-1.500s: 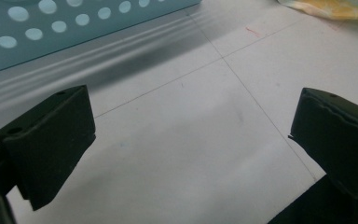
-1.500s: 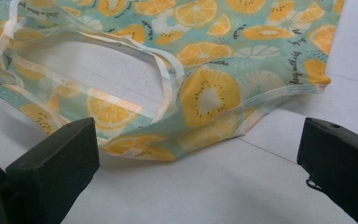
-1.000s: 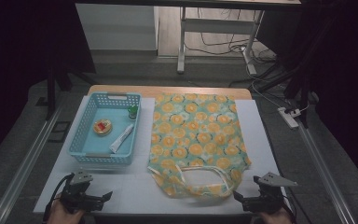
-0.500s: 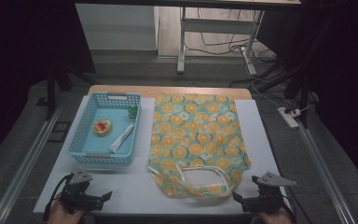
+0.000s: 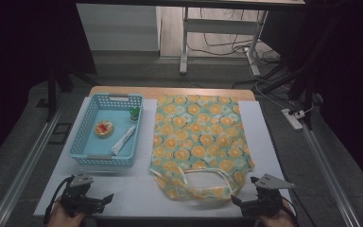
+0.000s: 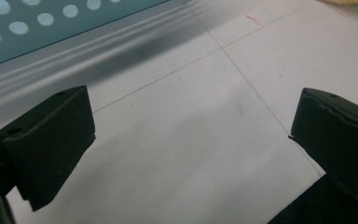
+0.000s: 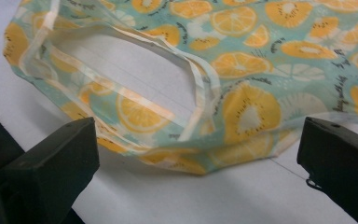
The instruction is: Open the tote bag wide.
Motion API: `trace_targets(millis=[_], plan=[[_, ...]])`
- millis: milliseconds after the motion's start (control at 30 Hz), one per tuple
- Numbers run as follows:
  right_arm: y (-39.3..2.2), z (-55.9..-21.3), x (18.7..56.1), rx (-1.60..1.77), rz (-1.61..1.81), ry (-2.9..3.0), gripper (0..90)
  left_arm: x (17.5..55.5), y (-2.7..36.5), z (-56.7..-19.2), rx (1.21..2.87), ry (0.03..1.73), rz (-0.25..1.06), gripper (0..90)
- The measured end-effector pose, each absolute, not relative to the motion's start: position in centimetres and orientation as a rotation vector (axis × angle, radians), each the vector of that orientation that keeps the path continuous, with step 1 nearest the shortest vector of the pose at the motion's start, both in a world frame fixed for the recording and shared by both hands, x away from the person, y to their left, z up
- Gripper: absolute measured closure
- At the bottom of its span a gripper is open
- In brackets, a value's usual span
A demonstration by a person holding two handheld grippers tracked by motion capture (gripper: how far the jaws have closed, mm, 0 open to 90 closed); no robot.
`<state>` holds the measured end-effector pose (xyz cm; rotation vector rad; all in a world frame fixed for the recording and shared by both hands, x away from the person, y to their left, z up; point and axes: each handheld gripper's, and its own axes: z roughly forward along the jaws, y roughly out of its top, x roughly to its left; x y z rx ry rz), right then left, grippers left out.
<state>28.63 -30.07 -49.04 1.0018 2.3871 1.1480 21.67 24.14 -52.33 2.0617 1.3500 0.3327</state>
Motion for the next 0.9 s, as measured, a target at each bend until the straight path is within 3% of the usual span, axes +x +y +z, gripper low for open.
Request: trace_targets(millis=[900], plan=[[-24.3, -48.8, 29.0, 0.841, 1.146, 2.581, 0.0, 21.7, 24.3, -52.3, 2.054, 1.354, 0.322, 0.0]])
